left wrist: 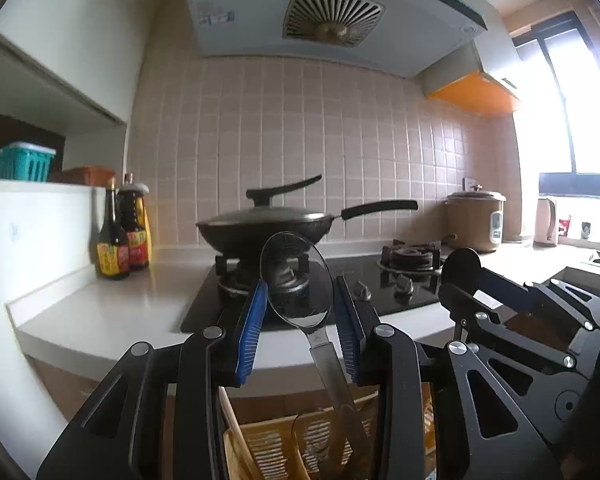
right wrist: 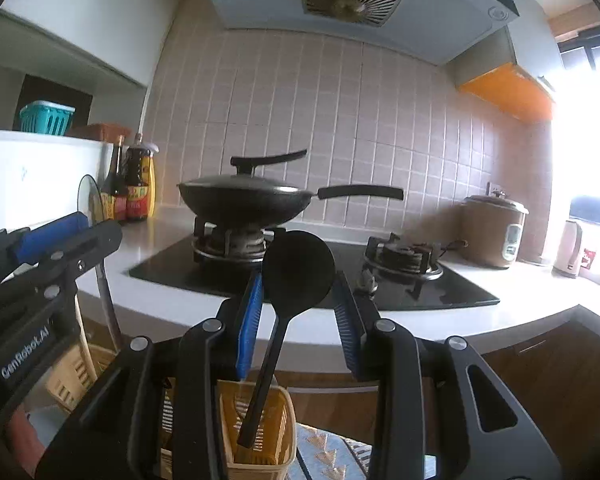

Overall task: Organize utensils
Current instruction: 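Lift both spoons and lower them into the tan caddy with both grippers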

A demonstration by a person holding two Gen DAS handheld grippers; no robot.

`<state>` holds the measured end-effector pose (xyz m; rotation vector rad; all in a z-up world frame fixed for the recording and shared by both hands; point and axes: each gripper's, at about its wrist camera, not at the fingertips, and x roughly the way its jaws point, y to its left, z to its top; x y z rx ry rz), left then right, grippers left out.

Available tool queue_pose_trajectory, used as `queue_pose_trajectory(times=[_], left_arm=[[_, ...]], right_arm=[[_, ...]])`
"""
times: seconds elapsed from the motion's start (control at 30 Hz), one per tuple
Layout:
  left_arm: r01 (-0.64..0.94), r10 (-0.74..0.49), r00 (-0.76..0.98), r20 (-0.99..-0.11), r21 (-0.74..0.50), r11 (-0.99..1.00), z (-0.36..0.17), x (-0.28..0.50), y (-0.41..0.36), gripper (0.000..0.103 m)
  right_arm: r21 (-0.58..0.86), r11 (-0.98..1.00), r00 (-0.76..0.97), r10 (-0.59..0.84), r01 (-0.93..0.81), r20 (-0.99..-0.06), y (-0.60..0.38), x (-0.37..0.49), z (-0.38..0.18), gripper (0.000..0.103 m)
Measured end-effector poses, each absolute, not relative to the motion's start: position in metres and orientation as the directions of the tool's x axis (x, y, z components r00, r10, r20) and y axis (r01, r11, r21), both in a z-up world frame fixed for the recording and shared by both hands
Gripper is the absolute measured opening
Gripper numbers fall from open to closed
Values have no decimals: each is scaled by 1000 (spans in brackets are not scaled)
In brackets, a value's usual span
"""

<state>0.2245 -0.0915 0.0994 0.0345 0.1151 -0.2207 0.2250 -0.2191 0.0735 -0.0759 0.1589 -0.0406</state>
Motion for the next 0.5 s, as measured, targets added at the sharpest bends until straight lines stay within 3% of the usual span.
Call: queue_pose_trajectory(times=[0.43, 0.47, 0.5], left_arm=[[246, -233, 957, -175, 56, 968, 79, 227, -93, 34], [250, -237, 954, -182, 55, 967, 80, 226, -93, 34], [259, -246, 950, -191, 49, 965, 81, 225, -91, 34]], right_arm=[[-93, 996, 972, -22, 0, -234, -209, 223, 48, 33], [-88, 996, 969, -11, -11, -246, -210, 222, 49, 35], [-76, 997, 966, 4, -24, -259, -211, 220, 50, 43]])
